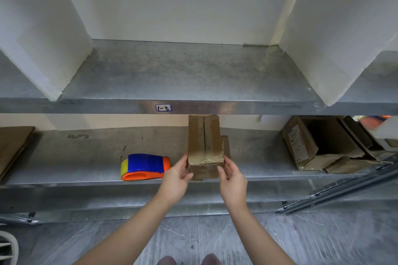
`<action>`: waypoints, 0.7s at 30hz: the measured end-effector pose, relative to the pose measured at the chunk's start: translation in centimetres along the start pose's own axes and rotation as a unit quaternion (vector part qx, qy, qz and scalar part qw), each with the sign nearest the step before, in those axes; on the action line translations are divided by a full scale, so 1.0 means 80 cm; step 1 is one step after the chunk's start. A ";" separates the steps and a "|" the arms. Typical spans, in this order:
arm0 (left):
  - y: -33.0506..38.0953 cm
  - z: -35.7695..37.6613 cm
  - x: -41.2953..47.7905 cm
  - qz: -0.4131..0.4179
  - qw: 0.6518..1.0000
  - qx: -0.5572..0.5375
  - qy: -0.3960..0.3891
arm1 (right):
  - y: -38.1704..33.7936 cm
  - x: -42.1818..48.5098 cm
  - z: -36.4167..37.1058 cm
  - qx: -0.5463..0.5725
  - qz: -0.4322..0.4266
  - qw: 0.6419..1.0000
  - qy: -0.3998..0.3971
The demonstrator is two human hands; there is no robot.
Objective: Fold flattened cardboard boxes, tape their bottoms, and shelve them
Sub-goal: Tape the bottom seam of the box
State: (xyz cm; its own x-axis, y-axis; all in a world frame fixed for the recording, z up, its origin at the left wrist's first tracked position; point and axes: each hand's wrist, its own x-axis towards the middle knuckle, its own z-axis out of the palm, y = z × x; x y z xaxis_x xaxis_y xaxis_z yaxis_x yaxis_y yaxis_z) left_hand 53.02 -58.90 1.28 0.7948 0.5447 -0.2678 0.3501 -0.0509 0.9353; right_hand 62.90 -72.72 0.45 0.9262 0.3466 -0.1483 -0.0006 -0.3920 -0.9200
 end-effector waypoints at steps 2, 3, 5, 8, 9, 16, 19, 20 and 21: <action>-0.003 0.012 -0.006 -0.003 1.000 -0.016 0.005 | 0.004 -0.013 0.013 -0.056 -0.016 0.998 -0.005; -0.006 0.015 -0.006 -0.002 1.000 -0.010 0.016 | 0.007 -0.018 0.018 -0.076 -0.019 0.997 -0.021; -0.012 0.018 -0.001 -0.001 0.999 0.026 0.024 | 0.007 -0.023 0.027 -0.067 -0.015 0.996 -0.064; -0.018 0.021 -0.004 -0.010 0.997 0.056 -0.048 | 0.002 -0.021 0.032 -0.024 -0.006 0.995 -0.092; -0.019 0.020 -0.005 -0.005 0.996 0.052 -0.071 | 0.003 -0.019 0.032 -0.017 -0.007 0.996 -0.091; 0.001 -0.017 0.014 0.043 0.993 0.112 0.014 | 0.007 0.002 0.008 -0.034 -0.064 0.997 0.003; 0.000 -0.016 0.008 0.063 0.990 0.123 -0.008 | 0.007 0.010 -0.001 -0.064 -0.072 0.995 0.002; -0.003 -0.014 0.007 0.078 0.988 0.130 -0.009 | 0.008 0.010 -0.003 -0.059 -0.067 0.996 -0.002; -0.006 -0.012 0.009 0.104 0.982 0.155 -0.002 | 0.009 0.010 -0.006 -0.048 -0.061 0.997 -0.007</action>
State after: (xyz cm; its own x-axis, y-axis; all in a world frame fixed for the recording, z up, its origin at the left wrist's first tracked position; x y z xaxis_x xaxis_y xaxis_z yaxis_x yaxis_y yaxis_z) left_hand 52.93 -57.66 0.83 0.8668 0.4922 -0.0802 0.3140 -0.4137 0.8545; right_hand 63.78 -73.12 -0.18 0.9115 0.4091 -0.0429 0.1490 -0.4254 -0.8926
